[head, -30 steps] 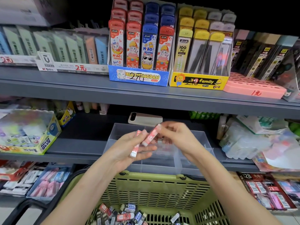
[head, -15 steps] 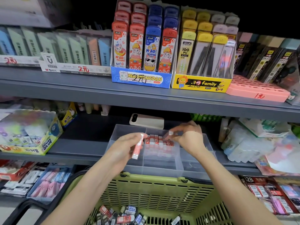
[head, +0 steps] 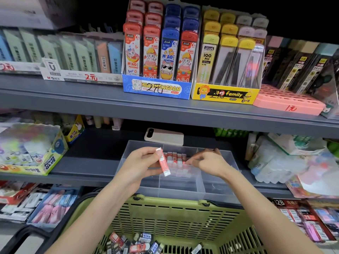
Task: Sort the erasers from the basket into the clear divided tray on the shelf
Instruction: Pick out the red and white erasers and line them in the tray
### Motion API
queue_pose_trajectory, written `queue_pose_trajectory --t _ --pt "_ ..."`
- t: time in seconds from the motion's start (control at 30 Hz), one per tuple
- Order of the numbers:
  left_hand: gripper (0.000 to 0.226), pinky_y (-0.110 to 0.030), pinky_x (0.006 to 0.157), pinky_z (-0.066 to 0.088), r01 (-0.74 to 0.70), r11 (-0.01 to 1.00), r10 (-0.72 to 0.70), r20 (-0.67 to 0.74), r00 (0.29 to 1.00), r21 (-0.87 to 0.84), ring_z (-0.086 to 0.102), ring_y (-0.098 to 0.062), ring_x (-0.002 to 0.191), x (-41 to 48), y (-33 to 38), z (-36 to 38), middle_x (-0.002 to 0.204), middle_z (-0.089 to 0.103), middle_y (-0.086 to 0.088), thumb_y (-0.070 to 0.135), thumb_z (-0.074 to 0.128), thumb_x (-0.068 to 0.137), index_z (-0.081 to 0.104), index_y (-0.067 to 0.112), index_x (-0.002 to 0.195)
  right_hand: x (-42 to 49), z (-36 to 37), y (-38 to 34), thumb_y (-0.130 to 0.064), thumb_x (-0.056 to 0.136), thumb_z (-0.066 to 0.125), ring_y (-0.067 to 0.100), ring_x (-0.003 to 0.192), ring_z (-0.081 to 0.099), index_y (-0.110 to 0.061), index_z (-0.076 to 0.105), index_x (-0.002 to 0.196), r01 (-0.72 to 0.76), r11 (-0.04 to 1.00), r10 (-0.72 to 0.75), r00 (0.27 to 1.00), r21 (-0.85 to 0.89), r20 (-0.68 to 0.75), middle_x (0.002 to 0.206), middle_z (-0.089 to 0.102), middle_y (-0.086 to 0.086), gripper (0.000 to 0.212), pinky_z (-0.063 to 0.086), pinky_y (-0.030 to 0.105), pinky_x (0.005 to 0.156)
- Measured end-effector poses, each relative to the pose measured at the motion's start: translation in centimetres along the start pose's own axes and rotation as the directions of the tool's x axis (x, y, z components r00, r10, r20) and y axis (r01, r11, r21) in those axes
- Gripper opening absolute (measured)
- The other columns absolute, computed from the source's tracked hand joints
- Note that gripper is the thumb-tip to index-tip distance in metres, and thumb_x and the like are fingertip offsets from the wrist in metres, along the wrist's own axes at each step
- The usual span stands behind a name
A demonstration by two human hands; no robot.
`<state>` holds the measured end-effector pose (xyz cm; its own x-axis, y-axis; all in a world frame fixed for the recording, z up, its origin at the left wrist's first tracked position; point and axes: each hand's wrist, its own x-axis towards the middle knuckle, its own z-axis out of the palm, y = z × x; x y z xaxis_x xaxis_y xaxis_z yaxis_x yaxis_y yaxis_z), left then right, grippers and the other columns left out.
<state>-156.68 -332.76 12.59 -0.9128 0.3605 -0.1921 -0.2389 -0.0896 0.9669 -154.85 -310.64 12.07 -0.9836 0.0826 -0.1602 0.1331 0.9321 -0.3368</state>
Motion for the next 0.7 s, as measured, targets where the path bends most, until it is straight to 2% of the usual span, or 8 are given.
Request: queue_pose_trajectory --t 0.1,0.2,0.27,0.33,0.4,0.47,0.57,0.7 --pt "0.017 -0.029 0.066 0.057 0.000 1.000 0.000 -0.003 1.000 -0.030 0.071 -0.027 0.085 -0.1 0.0 0.3 0.095 0.072 -0.016 0.011 0.062 0.090 0.065 0.002 0.104 -0.3 -0.1 0.0 -0.037 0.096 0.043 0.009 0.119 0.048 -0.037 0.071 0.102 -0.036 0.997 0.036 0.999 0.069 0.005 0.120 0.063 -0.018 0.029 0.016 0.039 0.113" --pt "0.017 -0.030 0.066 0.059 -0.005 0.999 0.005 -0.005 1.000 -0.048 0.071 -0.026 0.080 0.0 0.1 0.5 0.090 0.071 -0.016 0.008 0.063 0.089 0.064 -0.001 0.103 -1.1 0.1 -0.8 -0.043 0.094 0.046 0.014 0.116 0.046 -0.034 0.071 0.102 -0.020 0.992 -0.011 0.970 -0.122 -0.243 0.112 0.067 -0.013 0.028 0.016 0.038 0.106" --pt "0.018 -0.031 0.066 0.059 -0.014 0.999 0.014 -0.006 1.000 -0.041 0.071 -0.026 0.080 0.0 0.2 0.7 0.090 0.071 -0.017 0.008 0.063 0.088 0.064 -0.002 0.103 -2.3 0.0 -2.2 -0.047 0.088 0.054 0.011 0.103 0.050 -0.034 0.073 0.089 0.114 0.991 -0.078 0.924 0.075 -0.373 0.096 0.071 -0.016 0.023 0.025 0.035 0.099" --pt "0.017 -0.032 0.068 0.059 -0.024 0.996 0.024 -0.006 1.000 -0.089 0.071 -0.029 0.083 0.1 0.1 0.9 0.093 0.070 -0.023 0.006 0.062 0.089 0.061 -0.005 0.102 -3.8 -0.2 -3.6 -0.052 0.078 0.062 0.002 0.086 0.058 -0.037 0.072 0.080 0.255 0.888 -0.143 0.944 0.383 -0.298 0.083 0.070 -0.020 0.019 0.042 0.027 0.087" --pt "0.015 -0.033 0.070 0.059 -0.026 0.987 0.025 -0.005 1.000 -0.160 0.071 -0.032 0.086 0.1 0.1 1.2 0.095 0.069 -0.026 0.004 0.060 0.089 0.059 -0.006 0.100 -5.1 0.4 -4.4 -0.048 0.072 0.070 -0.002 0.076 0.058 -0.037 0.069 0.081 0.269 0.860 -0.160 0.949 0.433 -0.272 0.077 0.068 -0.020 0.015 0.045 0.015 0.071" --pt "0.011 -0.031 0.070 0.059 -0.006 0.964 0.007 0.003 1.000 -0.264 0.071 -0.032 0.087 0.0 -0.1 1.7 0.092 0.071 -0.024 0.003 0.059 0.090 0.058 -0.005 0.097 -5.5 1.0 -4.3 -0.025 0.074 0.076 -0.002 0.070 0.055 -0.031 0.065 0.087 0.262 0.830 -0.083 0.930 0.492 -0.357 0.075 0.064 -0.015 0.018 0.043 0.011 0.066" --pt "0.008 -0.028 0.070 0.058 0.007 0.939 -0.005 0.008 1.000 -0.343 0.071 -0.031 0.089 -0.1 -0.5 2.6 0.094 0.071 -0.023 0.004 0.059 0.090 0.057 -0.002 0.094 -5.6 0.8 -3.5 -0.008 0.079 0.072 0.004 0.068 0.060 -0.017 0.066 0.086 0.214 0.578 0.086 0.944 0.787 -0.319 0.077 0.067 -0.002 0.013 0.048 0.016 0.066" --pt "0.015 -0.027 0.078 0.057 -0.083 0.993 0.085 0.017 0.996 -0.089 0.072 -0.023 0.084 -0.1 -1.1 3.6 0.089 0.073 -0.016 0.010 0.069 0.084 0.058 0.001 0.091 -5.3 0.6 -2.1 -0.006 0.087 0.062 0.012 0.064 0.064 -0.006 0.066 0.094 0.145 0.187 0.170 0.969 0.972 -0.178 0.075 0.069 0.007 0.008 0.053 0.020 0.062"
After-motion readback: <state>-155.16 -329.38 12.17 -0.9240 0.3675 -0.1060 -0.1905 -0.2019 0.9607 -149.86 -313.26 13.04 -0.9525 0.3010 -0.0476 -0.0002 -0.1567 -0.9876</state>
